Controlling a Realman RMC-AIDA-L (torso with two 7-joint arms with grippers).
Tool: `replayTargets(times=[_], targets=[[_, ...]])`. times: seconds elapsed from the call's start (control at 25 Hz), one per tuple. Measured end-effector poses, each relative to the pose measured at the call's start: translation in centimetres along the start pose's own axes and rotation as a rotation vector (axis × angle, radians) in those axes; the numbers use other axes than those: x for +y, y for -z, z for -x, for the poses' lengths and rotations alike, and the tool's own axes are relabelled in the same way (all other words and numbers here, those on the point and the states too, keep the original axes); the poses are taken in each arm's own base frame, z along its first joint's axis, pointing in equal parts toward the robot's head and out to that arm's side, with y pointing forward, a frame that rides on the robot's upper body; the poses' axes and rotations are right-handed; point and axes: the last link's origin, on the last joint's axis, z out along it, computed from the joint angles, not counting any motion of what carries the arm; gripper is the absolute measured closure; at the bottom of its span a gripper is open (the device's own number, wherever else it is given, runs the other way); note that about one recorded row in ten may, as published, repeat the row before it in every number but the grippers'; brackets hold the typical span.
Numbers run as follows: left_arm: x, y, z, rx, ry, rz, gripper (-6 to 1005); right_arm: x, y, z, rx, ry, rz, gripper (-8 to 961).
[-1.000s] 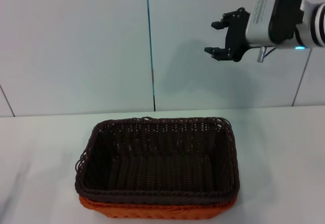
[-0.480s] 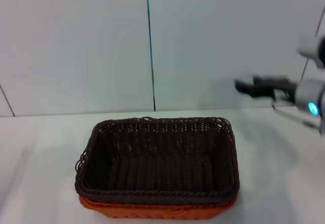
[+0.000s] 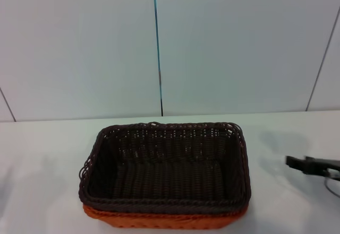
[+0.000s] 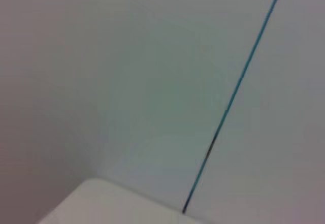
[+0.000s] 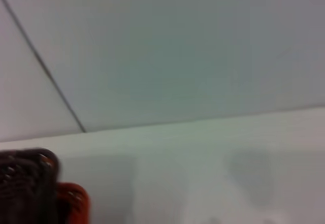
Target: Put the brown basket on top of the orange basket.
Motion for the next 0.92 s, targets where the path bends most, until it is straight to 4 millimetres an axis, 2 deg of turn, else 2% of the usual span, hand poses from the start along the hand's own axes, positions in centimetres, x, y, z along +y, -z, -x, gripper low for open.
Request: replayTargets(times=[0.16, 0.2, 0.48, 0.72, 0.92], targets=[[0.6, 0.3, 1.7, -0.055, -0.044, 0.020, 209, 1.3, 1.8, 1.9, 0.063, -0.051, 0.006, 374], [0.8, 0.4, 2.1, -0.064, -0.044, 0.026, 209, 1.4, 2.7, 2.9, 0.103, -0.078, -0.024, 374], [1.9, 0.8, 4.1, -0.120, -0.032, 0.071, 209, 0.9, 4.8, 5.6, 0.216, -0.061, -0.105, 374], [3.0, 1.2, 6.1, -0.188, -0.076, 0.119, 209, -0.2, 4.4, 8.4, 0.160, -0.011, -0.139, 374], [3.1, 1.9, 7.4, -0.216, -0.057, 0.118, 209, -0.9, 3.1, 9.3, 0.124, 0.016, -0.149, 374]])
